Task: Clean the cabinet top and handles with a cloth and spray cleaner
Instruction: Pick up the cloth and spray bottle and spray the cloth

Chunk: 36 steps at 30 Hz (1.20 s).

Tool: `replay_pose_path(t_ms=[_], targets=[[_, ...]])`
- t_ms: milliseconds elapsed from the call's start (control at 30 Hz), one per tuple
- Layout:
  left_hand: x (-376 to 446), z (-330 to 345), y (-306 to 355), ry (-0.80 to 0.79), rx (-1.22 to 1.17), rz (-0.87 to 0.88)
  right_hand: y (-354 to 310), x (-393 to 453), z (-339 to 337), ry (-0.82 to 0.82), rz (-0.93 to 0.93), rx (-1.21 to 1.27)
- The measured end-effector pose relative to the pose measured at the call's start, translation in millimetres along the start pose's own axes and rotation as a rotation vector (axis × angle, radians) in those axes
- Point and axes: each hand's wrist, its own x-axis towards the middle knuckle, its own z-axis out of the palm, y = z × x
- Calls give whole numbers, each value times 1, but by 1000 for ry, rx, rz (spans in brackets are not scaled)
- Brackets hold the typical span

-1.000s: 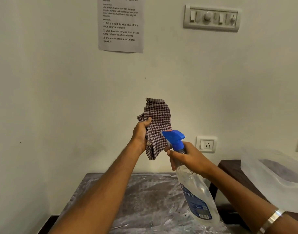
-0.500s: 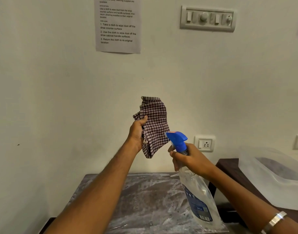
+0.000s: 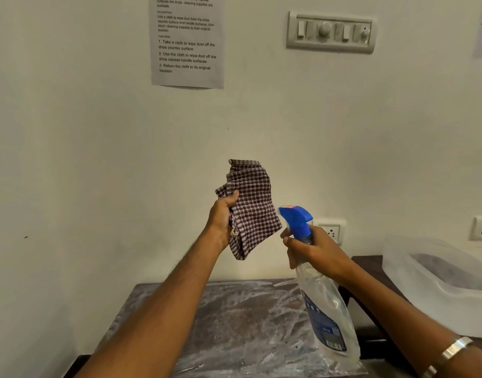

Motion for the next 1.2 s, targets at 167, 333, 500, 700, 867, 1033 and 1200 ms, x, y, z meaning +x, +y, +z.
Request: replay_pose_path(t_ms=[167, 333, 500, 700, 867, 1033, 1200], targets=[[-6, 16, -11, -20, -10, -37, -6, 1, -13, 9, -18, 13], [-12, 30, -22, -78, 7, -69, -17, 4, -18, 12, -16, -78], [-16, 34, -26, -96, 43, -78, -19, 3, -22, 31, -35, -66], [-20, 41, -29, -71, 59, -73, -17, 4, -33, 116, -20, -57], [-21, 47, -30, -102, 59, -82, -17, 8, -45, 162, -28, -87], [-19, 54, -36, -133, 71, -84, -15, 6, -56, 196, -46, -88], [-19, 63, -41, -151, 57, -87, -13, 0, -73, 231, -57, -69]])
